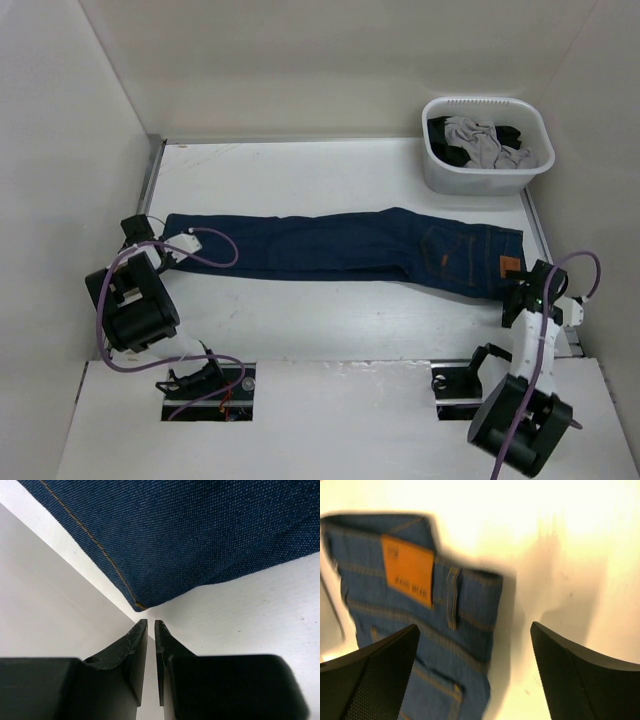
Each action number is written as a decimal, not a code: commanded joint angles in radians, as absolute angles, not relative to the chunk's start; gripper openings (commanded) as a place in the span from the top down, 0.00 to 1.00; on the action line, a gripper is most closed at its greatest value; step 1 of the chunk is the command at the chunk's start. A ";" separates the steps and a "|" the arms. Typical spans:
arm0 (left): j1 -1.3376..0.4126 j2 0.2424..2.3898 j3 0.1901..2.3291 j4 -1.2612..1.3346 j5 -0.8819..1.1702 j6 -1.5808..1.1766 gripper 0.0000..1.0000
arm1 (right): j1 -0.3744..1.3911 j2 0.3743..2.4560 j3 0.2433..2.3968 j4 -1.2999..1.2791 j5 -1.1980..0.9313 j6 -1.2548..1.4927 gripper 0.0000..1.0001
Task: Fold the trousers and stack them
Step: Fold the trousers
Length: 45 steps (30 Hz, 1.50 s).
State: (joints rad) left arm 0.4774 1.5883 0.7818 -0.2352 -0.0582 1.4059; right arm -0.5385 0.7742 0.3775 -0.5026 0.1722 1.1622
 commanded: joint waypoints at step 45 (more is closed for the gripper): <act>0.495 1.549 0.848 -0.186 -0.046 1.319 0.77 | -0.674 1.388 0.570 0.173 -0.116 0.934 0.00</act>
State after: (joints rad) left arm 0.4820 1.5990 0.7704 -0.1925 -0.0967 1.3678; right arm -0.6811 1.3437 0.5385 0.0780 -0.0708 0.9211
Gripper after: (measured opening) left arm 0.214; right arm 0.993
